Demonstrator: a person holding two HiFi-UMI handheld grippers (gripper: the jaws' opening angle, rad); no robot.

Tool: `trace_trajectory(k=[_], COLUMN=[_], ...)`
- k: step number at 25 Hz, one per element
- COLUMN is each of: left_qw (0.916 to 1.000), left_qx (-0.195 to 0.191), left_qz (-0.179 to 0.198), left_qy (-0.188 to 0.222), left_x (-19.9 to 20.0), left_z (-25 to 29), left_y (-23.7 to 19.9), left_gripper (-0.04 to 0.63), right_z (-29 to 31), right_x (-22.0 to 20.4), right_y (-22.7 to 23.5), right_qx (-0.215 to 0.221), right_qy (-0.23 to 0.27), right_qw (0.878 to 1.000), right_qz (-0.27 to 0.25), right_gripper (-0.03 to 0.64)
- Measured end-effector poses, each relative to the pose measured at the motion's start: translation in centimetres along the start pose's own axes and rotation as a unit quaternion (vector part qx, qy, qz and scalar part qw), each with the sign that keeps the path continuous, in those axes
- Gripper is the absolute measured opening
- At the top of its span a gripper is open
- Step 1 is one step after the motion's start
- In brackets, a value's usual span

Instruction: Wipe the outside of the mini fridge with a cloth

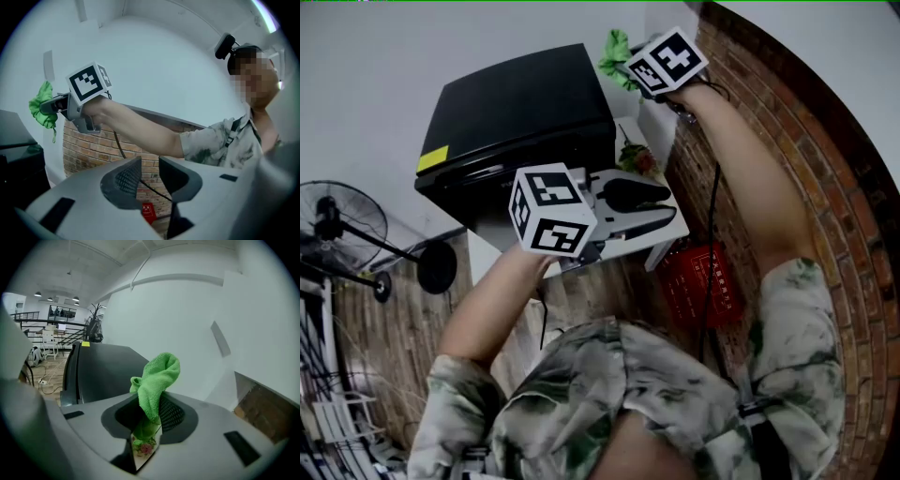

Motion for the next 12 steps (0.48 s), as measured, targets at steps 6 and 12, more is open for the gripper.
trace_trajectory(k=[6, 12], left_qw=[1.0, 0.9999], left_qx=[-0.004, -0.014], left_qz=[-0.004, -0.007], left_qy=[-0.005, -0.004], left_x=[-1.9, -2.4], left_z=[2.4, 2.3], left_y=[1.1, 1.9], left_gripper=[0.126, 0.126], right_z=[-3.3, -4.3], right_x=[-1.9, -3.4], right_y=[-1.5, -2.5], right_qx=[-0.009, -0.021], right_qy=[0.02, 0.016], right_qw=[1.0, 1.0], right_qz=[0.006, 0.012], right_gripper=[0.103, 0.103])
Point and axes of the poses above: the fingertips, and each gripper's own axes: z forward along the fingers, y to its right, x out of its top, the point moved 4 cm from there along -z, backward along the fingers, and after that the axes turned 14 degrees about y, right-handed, at the moved point
